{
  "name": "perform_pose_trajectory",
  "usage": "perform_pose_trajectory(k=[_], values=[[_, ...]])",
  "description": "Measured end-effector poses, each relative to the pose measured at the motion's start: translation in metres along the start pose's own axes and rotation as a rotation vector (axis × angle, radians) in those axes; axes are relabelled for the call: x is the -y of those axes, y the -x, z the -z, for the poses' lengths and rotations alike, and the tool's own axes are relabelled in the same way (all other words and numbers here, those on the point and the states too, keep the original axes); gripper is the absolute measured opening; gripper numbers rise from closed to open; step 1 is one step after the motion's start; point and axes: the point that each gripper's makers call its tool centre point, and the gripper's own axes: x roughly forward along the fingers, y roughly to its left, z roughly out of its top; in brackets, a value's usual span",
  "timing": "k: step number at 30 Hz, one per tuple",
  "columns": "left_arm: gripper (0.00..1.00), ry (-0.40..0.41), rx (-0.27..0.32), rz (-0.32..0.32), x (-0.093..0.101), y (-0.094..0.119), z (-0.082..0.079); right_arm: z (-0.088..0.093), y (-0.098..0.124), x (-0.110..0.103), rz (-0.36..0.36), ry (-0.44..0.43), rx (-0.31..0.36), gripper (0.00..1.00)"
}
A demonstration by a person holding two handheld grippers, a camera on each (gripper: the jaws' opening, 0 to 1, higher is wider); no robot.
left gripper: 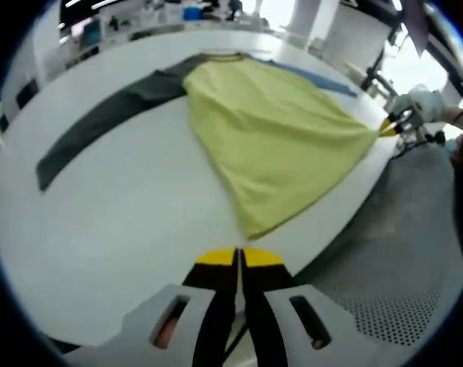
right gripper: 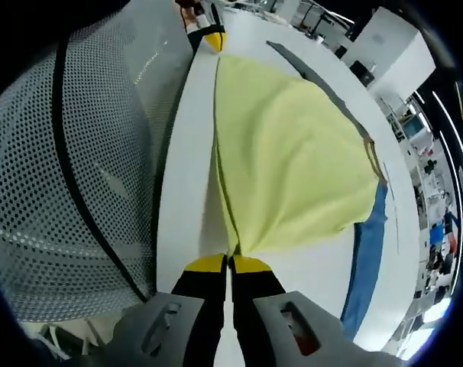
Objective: Fold the garment on the visible template until the final outline fits inside the template.
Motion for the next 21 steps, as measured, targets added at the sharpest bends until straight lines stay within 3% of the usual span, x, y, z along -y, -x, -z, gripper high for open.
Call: perform_pose_trajectory(k=[8,12,17,19,20,21], values=[[0.0,0.017,0.071,0.041,0.014,-0.005,-0.023,-0.001,-0.004,-0.004,-0.015,0.25,-0.052,0.02],[0.0,-0.007,0.069,0.057,0.02,-0.011,-0.028,0.003,-0.005,-0.007,-0.043,0.384,-0.075,0.02],[0.0,-0.046,0.025,0.057,0.022,-0.019,-0.022,0.001,-0.002,-0.003,-0.022,0.288,-0.044,0.03],[0.0,-0.043,0.01,0.054,0.021,-0.021,-0.02,-0.001,0.0,-0.005,-0.015,0.204,-0.02,0.04],[0.0,-0.041,0.003,0.055,0.022,-0.022,-0.019,-0.003,0.002,-0.005,-0.007,0.117,0.011,0.05],[0.0,-0.038,-0.011,0.054,0.022,-0.023,-0.016,-0.003,0.003,-0.006,-0.004,0.1,0.016,0.05]])
